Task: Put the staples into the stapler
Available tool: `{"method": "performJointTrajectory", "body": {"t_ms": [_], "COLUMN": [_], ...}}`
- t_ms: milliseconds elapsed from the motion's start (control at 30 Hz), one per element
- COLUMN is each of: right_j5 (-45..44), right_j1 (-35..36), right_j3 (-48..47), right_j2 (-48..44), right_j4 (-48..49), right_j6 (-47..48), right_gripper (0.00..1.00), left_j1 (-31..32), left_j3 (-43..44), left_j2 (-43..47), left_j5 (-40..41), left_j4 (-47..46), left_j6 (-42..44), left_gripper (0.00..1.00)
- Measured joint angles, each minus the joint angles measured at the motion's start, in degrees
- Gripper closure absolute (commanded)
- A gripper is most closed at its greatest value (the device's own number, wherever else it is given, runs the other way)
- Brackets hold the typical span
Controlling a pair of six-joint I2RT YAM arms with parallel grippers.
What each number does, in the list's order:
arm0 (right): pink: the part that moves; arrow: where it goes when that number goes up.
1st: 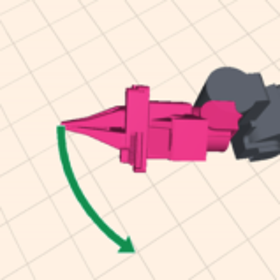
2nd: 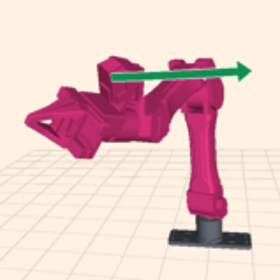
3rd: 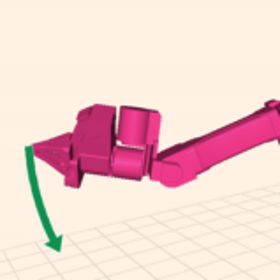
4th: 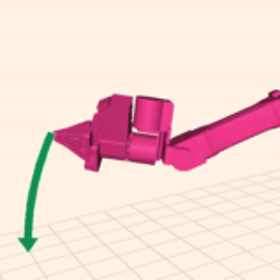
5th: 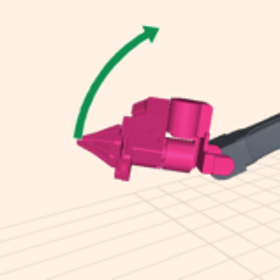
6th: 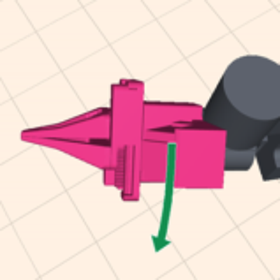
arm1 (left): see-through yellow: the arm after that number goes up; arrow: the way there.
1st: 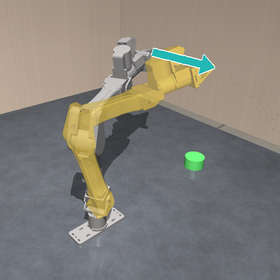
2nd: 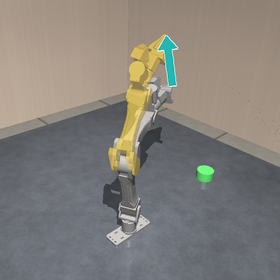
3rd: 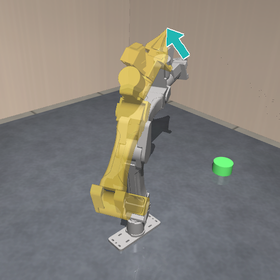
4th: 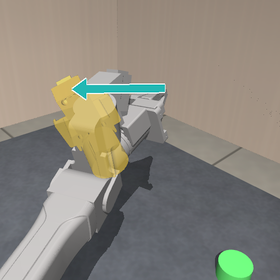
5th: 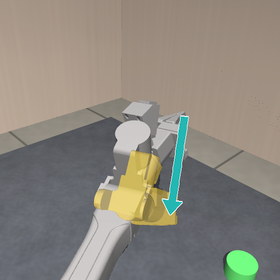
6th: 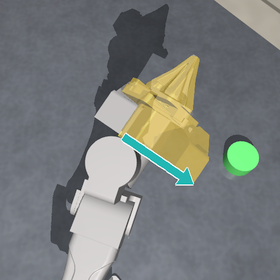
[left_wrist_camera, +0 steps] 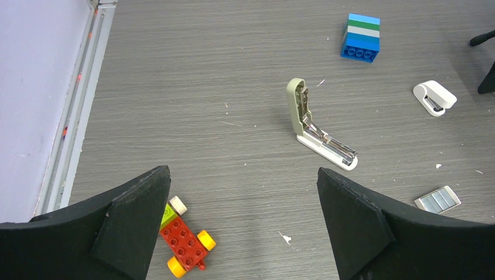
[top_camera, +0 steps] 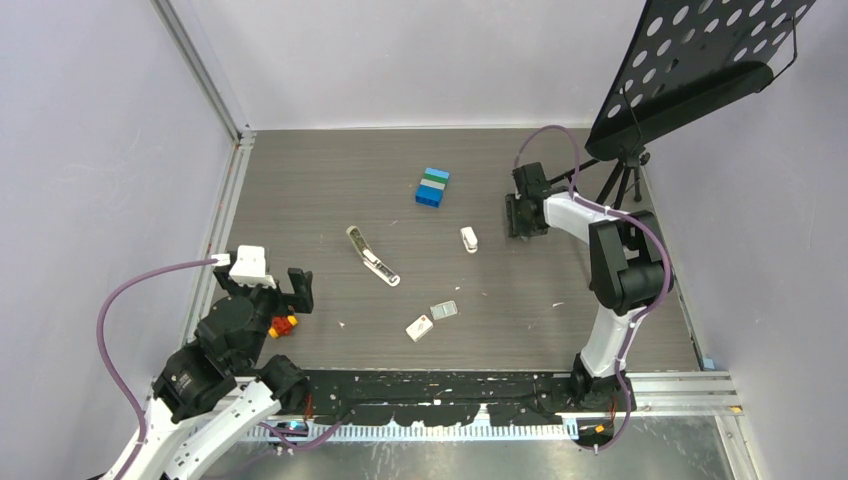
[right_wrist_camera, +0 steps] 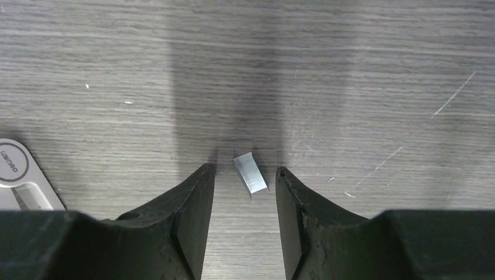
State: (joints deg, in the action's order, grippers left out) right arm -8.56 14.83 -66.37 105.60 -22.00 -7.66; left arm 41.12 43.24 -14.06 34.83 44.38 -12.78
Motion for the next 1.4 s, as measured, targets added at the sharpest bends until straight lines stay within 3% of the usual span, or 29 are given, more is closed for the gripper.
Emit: {"method": "performJointTrajectory", "body": {"t_ms": [267,967,1400], "right_j5": [2.7,5.7,11.7], "right_j1": [-0.4,-0.4,0.8], "right_j3": [-1.2,0.8,10.5], "right_j2": [0.9,-0.7,-9.1], "right_j4": [-0.9,-1.6,1.4], "right_j6": [-0.3,-2.3,-5.7], "right_gripper": [0.67,0.78,0.81], "left_j1": [0.0,0.0,0.0], "left_j3": [0.0,0.0,-0.1], "left_j2": [0.0,0.7,0.3], "left_j5": [0.0,0.0,-0.6], "left_j4": [0.0,0.0,0.1], "left_j6": [0.0,0.0,-0.5], "left_gripper": [0.0,0.0,0.0]}}
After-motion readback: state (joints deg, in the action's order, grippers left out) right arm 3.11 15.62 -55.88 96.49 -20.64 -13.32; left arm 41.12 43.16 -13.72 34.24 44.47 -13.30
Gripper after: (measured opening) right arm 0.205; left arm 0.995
